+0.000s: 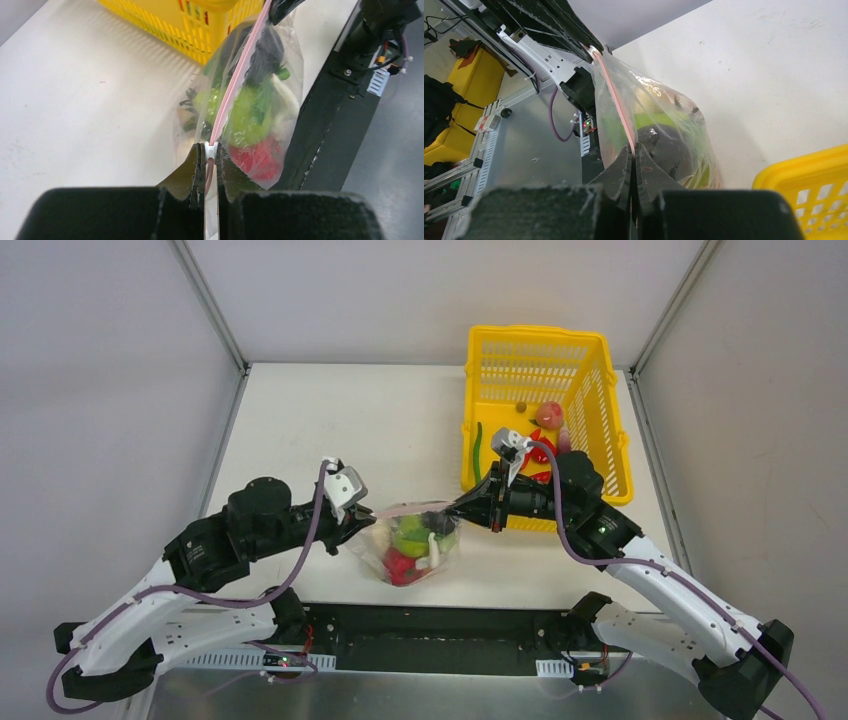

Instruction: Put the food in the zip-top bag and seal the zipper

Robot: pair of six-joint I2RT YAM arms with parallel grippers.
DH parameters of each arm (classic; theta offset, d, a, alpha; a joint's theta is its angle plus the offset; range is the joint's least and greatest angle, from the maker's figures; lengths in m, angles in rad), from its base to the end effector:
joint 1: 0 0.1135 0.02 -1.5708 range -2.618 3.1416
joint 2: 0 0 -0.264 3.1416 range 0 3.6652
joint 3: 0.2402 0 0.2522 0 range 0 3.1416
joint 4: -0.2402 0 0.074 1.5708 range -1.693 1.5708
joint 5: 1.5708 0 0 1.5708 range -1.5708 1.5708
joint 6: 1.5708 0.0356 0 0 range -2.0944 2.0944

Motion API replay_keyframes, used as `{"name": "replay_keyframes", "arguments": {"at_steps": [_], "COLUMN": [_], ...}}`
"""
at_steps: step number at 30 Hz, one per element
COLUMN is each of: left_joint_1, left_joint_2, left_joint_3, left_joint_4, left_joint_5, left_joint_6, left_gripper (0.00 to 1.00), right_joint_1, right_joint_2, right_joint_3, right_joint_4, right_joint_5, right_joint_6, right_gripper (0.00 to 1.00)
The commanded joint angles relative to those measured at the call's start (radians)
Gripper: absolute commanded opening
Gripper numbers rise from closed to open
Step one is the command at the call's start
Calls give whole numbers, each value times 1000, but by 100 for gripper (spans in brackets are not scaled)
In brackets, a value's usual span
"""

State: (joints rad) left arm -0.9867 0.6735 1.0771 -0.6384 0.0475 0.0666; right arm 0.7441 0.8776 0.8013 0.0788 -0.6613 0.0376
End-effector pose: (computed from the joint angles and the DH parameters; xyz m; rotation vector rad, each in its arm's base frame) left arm 0.0658 -0.1026 0.4041 0.9653 1.5908 -0.6913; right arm 0.1340 0.1530 0.3580 -1.0657 1.3053 1.1143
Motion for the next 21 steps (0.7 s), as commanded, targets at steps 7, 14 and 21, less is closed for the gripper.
{"name": "replay_keyframes", "arguments": {"at_steps": [7,14,21], "left_joint_1": [16,14,15], "left_joint_2": [-110,-140,-148], "left_joint_3": [-54,-46,-33], "left_joint_4": [-159,-188,-246], "left_joint_5": [-298,-372,-441], "left_joint_6": [-41,-39,-59], "left_gripper": [0,0,0], "right_joint_1": [-9,-9,-9], "right_joint_2": [-48,-58,-52], "right_joint_3": [-6,-14,-19], "right_joint_4": [70,77,99], "right_joint_5": [97,121,138], "right_joint_6": [15,23,36], "right_gripper": [0,0,0]}}
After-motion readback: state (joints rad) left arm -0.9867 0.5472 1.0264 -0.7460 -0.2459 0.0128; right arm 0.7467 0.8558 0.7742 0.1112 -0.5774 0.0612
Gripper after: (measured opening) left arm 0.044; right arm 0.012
